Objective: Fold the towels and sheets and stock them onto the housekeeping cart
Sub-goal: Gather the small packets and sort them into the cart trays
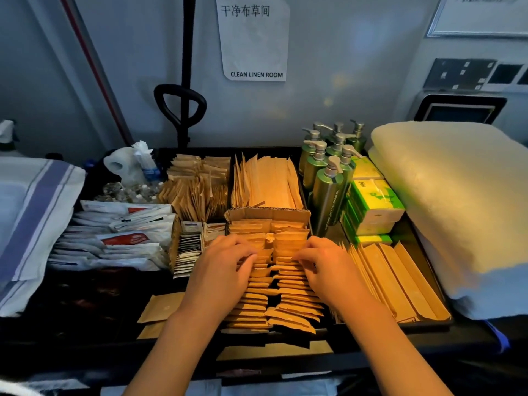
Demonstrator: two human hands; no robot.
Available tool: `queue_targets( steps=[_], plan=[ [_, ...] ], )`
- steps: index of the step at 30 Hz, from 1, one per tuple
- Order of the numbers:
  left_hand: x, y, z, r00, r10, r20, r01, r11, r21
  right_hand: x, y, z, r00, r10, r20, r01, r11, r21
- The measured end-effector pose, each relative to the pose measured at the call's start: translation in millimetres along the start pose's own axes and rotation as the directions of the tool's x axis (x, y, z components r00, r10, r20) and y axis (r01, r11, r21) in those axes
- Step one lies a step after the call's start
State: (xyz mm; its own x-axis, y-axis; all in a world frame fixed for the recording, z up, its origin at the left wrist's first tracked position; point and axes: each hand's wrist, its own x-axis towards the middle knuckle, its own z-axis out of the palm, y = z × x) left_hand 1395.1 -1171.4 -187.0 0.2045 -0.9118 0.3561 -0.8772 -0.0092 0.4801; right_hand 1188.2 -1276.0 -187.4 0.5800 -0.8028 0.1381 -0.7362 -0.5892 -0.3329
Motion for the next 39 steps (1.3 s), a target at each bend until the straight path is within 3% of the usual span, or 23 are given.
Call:
queue_targets(
  steps=[4,7,13,17,31,34,39],
  plan=[
    [-11.1,-18.7,-16.6,0.999,-0.036,-0.024,0.036,0.999,0.008,2.6,-24.7,0.8,0.997,-0.037,-0.063,0.031,0.995,-0.094],
    [-22.8,-36.1,-31.7,0.996,-0.061,-0.059,0.061,0.998,-0.005,1.7,-51.7,2.3,0.991,-0.093,-0.094,0.091,0.996,-0.020],
    [-50.8,-80.9,-65.1,0.992,-0.101,-0.074,0.100,0.995,-0.014,2.9,-120.1,15.6,0.966,-0.256,-0.024,0.257,0.961,0.106],
    [-71.0,-108.5,-81.1,0.995,-0.102,0.009,0.102,0.994,-0.028,6.4,-158.1,38.5,0.921,-0.378,0.100,0.369,0.925,0.093],
    [-112.1,-149.2,-98.2,0.995,-0.080,0.061,0.083,0.995,-0.061,16.0,-212.8,104.5,0.907,-0.229,0.352,0.265,0.963,-0.057],
    [-113.8,-148.5,-97.8,0.995,-0.074,0.061,0.077,0.996,-0.053,16.8,-213.9,105.6,0.914,-0.238,0.329,0.280,0.956,-0.088],
    [-110.8,-142.2,-94.4,0.997,-0.068,0.047,0.071,0.996,-0.053,14.6,-209.7,93.9,0.932,-0.319,0.174,0.346,0.925,-0.156]
  ],
)
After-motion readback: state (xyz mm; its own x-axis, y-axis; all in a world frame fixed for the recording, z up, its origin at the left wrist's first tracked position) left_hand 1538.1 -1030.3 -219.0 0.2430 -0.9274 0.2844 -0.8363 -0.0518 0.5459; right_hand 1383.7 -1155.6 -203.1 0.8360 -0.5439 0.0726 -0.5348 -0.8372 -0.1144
